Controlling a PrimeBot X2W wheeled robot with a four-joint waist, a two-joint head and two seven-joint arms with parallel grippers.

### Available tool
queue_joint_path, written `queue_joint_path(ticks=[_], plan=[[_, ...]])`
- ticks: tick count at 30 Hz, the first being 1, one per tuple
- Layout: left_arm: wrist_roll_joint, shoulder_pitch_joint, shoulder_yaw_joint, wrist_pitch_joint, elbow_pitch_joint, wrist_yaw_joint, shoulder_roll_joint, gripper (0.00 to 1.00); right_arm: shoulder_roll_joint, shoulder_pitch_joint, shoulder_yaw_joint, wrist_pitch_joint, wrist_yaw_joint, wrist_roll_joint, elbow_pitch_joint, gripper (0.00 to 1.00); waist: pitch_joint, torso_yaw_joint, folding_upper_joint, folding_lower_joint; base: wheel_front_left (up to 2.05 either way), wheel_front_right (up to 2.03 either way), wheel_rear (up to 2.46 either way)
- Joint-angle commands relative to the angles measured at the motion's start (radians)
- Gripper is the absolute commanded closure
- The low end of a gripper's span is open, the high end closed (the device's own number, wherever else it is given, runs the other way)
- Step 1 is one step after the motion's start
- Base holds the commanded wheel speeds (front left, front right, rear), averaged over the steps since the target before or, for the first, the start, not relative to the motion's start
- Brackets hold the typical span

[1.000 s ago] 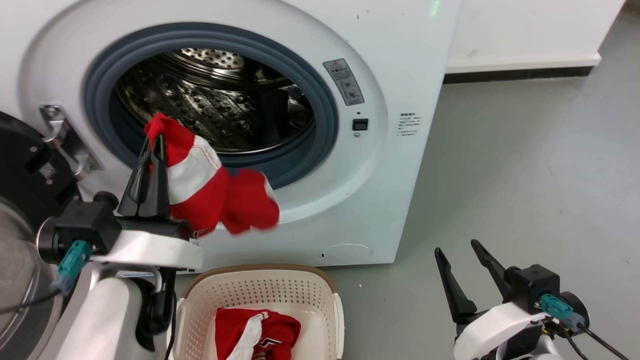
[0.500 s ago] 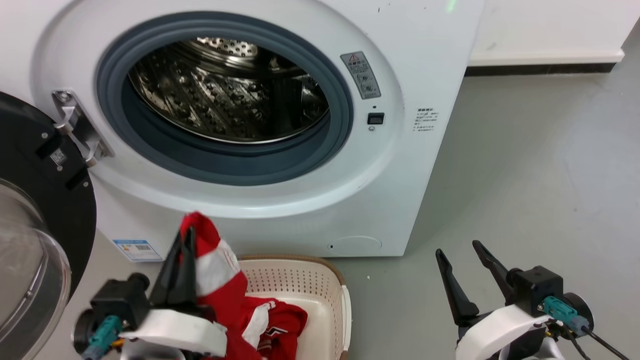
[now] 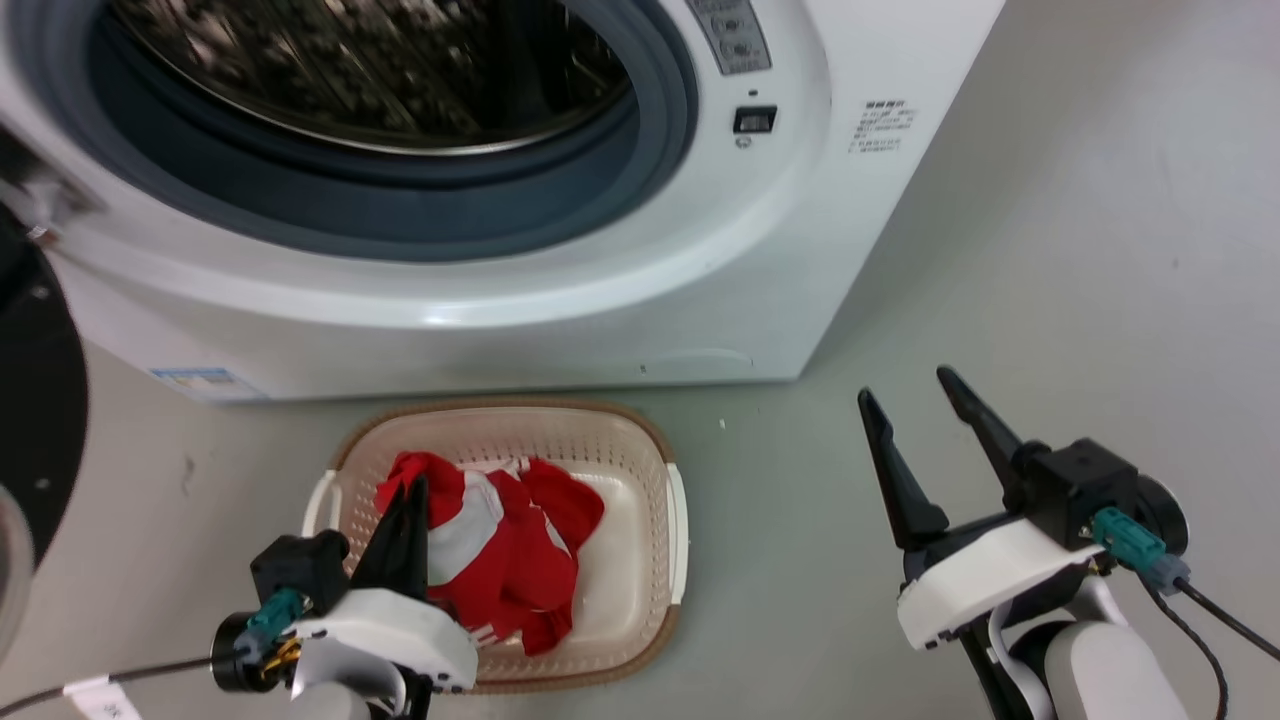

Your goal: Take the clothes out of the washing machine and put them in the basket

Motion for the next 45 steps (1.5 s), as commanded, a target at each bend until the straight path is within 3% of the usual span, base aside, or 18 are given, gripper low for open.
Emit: queue_joint_path(ticks=[1, 11, 20, 27, 33, 34, 45], plan=[[0.001, -0.020, 0.002, -0.006, 0.010, -0.005, -0.002, 1.00, 0.002, -0.018, 0.003, -0.006, -0.001, -0.001, 0.002, 0.00, 0.075, -0.028, 0.0000, -0.0002, 0.00, 0.00, 0.00], [0.062, -0.238, -0.019, -0.020, 0.285, -0.093, -0.029, 1.00, 0.002, -0.129, 0.056, -0.053, -0.001, 0.020, 0.023, 0.00, 0.290, -0.097, 0.0000, -0.0002, 0.00, 0.00, 0.00], [0.133, -0.381, 0.004, -0.019, 0.466, -0.126, -0.043, 1.00, 0.002, -0.208, 0.098, -0.099, -0.001, 0.043, 0.054, 0.00, 0.437, -0.143, 0.0000, -0.0002, 0.00, 0.00, 0.00], [0.170, -0.467, 0.025, -0.019, 0.613, -0.136, -0.040, 1.00, 0.002, -0.244, 0.123, -0.126, -0.001, 0.060, 0.091, 0.00, 0.478, -0.166, 0.0000, -0.0002, 0.00, 0.00, 0.00], [0.163, -0.502, 0.048, -0.019, 0.715, -0.146, -0.054, 1.00, 0.002, -0.250, 0.123, -0.142, -0.001, 0.072, 0.143, 0.00, 0.443, -0.170, 0.0000, -0.0002, 0.00, 0.00, 0.00], [0.171, -0.492, 0.042, -0.019, 0.736, -0.154, -0.076, 0.00, 0.002, -0.242, 0.111, -0.149, -0.001, 0.069, 0.174, 0.00, 0.384, -0.159, 0.0000, -0.0002, 0.00, 0.00, 0.00], [0.185, -0.323, 0.051, -0.019, 0.623, -0.177, -0.134, 0.00, 0.002, -0.126, 0.034, -0.114, -0.001, 0.007, 0.205, 0.00, 0.070, -0.080, 0.0000, -0.0002, 0.00, 0.00, 0.00]])
